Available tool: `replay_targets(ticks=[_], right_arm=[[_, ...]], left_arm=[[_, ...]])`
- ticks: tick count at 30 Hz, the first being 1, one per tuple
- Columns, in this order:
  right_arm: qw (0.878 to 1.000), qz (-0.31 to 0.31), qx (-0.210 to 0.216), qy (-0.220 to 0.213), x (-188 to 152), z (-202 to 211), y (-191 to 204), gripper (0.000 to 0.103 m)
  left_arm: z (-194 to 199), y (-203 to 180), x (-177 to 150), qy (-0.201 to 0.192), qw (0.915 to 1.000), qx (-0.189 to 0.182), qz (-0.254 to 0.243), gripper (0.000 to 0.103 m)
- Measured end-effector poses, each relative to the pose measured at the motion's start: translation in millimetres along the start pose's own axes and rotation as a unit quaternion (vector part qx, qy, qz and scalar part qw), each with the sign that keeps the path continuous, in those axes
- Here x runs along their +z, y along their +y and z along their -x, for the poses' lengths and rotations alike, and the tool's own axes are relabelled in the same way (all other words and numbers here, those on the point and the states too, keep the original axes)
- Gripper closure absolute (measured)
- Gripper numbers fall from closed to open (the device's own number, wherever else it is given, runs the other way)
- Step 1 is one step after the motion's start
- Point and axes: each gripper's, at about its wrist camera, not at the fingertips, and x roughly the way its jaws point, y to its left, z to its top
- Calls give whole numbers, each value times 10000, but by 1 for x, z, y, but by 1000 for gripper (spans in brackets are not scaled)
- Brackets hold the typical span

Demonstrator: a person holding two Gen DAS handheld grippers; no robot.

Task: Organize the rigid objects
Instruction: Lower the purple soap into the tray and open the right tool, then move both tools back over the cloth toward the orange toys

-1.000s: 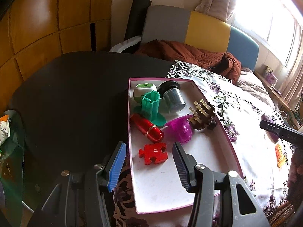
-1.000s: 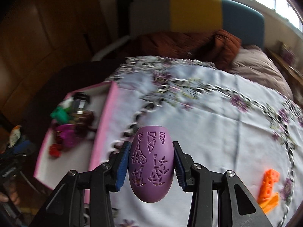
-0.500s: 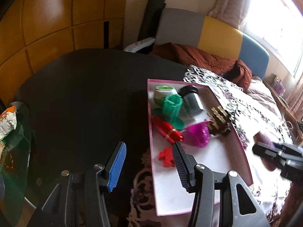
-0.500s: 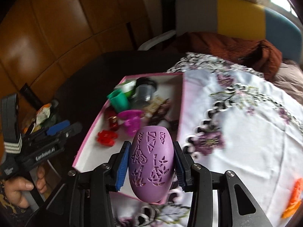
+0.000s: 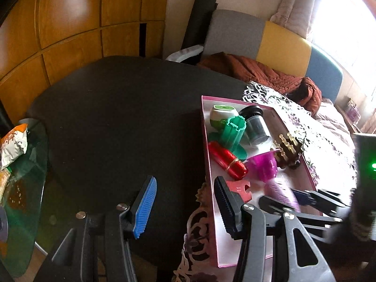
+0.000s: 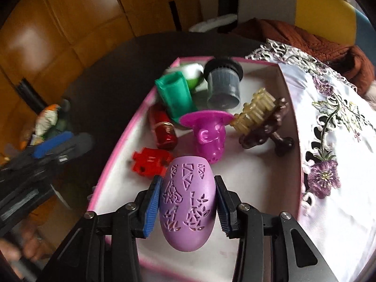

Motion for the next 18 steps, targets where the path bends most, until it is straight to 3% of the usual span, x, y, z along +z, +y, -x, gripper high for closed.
replay_targets(ticks=[8, 18], right_arm=[[10000, 55, -46, -59, -4, -1, 2, 58], [9995, 27, -4, -325, -5, 21, 1, 44]], left_arm=[[-1, 0, -2, 36, 10000, -16, -23, 51], [4, -3, -2, -17, 10000, -19, -79, 51]])
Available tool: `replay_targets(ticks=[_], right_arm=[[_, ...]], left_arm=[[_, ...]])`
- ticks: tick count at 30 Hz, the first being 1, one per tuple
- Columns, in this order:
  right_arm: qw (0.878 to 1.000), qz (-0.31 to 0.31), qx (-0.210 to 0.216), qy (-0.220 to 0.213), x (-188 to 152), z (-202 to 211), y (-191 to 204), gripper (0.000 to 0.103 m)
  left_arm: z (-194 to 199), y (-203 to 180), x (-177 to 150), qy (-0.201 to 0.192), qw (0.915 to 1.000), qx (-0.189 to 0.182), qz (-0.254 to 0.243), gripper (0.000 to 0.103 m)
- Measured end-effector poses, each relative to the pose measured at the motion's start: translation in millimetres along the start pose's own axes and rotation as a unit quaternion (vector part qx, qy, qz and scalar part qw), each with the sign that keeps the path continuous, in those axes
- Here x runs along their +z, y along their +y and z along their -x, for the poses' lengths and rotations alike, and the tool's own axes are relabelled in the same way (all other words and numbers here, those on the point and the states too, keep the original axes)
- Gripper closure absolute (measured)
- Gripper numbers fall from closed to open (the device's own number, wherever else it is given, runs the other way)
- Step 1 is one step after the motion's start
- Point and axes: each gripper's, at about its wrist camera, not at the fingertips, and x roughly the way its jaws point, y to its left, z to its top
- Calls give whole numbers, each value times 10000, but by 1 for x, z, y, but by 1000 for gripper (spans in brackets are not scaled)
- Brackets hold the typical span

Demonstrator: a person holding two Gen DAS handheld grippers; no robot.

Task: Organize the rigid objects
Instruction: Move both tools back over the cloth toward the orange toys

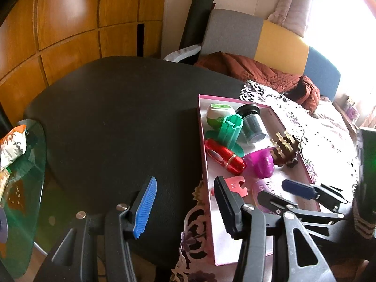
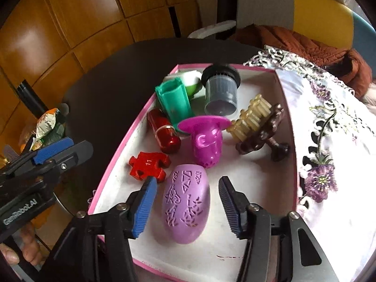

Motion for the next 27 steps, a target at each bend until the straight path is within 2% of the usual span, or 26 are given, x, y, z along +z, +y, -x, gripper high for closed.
replay_targets(ticks=[16, 27], right_arm=[[9978, -14, -204, -628, 0, 45, -11, 35], [9938, -407, -516, -892, 0, 72, -57, 31]], left_arm=[[9, -16, -1, -87, 9996, -44, -274, 51], [12, -29, -1, -127, 9986, -96, -505, 51]])
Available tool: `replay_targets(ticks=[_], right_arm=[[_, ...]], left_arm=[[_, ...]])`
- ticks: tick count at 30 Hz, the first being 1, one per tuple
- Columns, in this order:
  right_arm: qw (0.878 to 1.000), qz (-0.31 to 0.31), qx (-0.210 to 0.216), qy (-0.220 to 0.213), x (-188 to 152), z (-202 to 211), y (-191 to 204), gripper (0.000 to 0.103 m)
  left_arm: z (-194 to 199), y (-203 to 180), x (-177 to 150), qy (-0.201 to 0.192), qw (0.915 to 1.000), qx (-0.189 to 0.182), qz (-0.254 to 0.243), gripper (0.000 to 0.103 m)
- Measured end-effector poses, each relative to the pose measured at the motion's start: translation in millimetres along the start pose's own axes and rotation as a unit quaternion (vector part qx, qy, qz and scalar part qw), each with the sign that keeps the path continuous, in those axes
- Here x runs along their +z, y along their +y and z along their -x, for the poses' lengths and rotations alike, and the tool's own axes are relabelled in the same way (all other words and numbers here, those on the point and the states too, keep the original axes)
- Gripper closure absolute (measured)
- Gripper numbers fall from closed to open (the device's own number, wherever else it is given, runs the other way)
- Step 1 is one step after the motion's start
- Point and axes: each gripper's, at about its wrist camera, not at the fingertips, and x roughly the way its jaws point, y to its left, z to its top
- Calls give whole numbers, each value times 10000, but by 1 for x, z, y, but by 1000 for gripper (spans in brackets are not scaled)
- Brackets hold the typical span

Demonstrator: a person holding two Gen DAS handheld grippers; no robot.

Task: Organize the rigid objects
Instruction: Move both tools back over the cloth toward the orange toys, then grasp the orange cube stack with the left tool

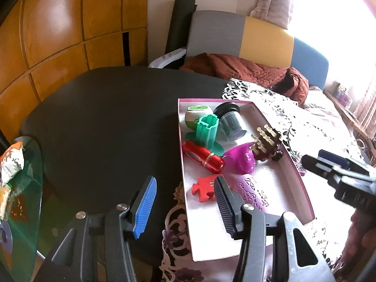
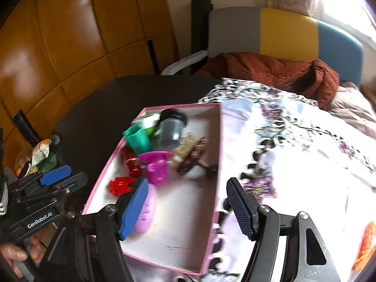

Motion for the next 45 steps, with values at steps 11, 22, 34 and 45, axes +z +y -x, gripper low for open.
replay_targets(ticks=[11, 22, 34, 45], right_arm=[[9913, -800, -1025, -189, -3, 45, -117, 20], [9295, -2331, -2682, -992, -26, 123, -260, 19], [8131, -4618, -2824, -2139, -91, 192, -337, 16], [7984, -4983, -2507, -2266, -104, 192, -341, 14]], left_arm=[[1, -21, 2, 2, 9995, -95, -296, 51], [1, -61, 7, 104, 9961, -487, -726, 51], [-7, -193, 4, 349, 9546, -1866, -2296, 51], [-28, -331, -37, 965, 8711, -3342, -3467, 53]])
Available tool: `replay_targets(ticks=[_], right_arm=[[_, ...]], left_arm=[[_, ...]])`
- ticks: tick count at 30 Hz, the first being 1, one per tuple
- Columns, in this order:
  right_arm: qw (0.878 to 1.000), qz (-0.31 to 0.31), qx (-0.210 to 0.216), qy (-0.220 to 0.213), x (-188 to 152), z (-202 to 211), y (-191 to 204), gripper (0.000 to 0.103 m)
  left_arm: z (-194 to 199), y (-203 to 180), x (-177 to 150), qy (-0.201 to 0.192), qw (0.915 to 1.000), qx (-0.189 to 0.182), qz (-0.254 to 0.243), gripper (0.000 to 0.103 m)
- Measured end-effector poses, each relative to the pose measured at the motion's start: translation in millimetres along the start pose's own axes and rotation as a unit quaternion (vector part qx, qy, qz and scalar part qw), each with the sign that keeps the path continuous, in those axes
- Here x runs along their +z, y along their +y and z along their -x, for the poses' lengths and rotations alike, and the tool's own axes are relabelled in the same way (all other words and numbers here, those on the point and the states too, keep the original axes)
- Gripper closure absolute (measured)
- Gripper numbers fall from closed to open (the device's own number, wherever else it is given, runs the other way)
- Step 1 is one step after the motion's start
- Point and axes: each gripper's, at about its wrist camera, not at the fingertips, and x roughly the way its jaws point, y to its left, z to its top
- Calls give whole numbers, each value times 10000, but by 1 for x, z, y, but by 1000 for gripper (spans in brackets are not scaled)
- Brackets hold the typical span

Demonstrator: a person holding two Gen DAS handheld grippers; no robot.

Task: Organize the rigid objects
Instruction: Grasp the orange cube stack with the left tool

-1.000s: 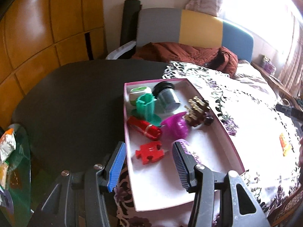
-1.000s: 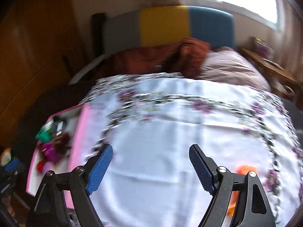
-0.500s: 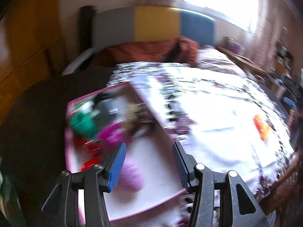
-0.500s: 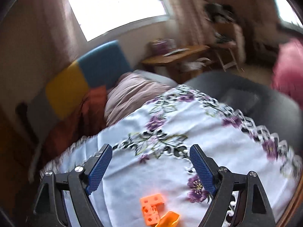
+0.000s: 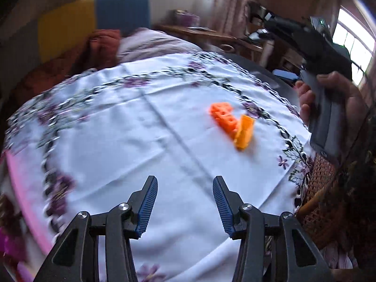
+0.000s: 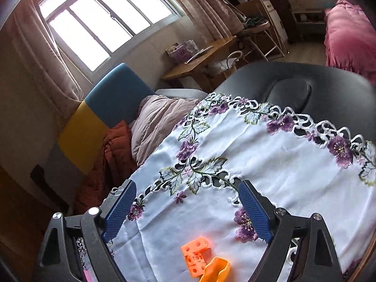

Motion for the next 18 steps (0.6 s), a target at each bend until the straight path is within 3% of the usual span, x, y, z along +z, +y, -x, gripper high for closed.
replay_targets(ticks=[5, 18], right_arm=[[9998, 68, 83, 140, -2, -4, 3, 14], [9989, -85, 308, 346, -4, -11, 1, 14]], left_arm=[[-31, 4, 25, 226, 9985, -367, 324, 63], [-101, -29, 97, 551, 9953, -722, 331, 61]])
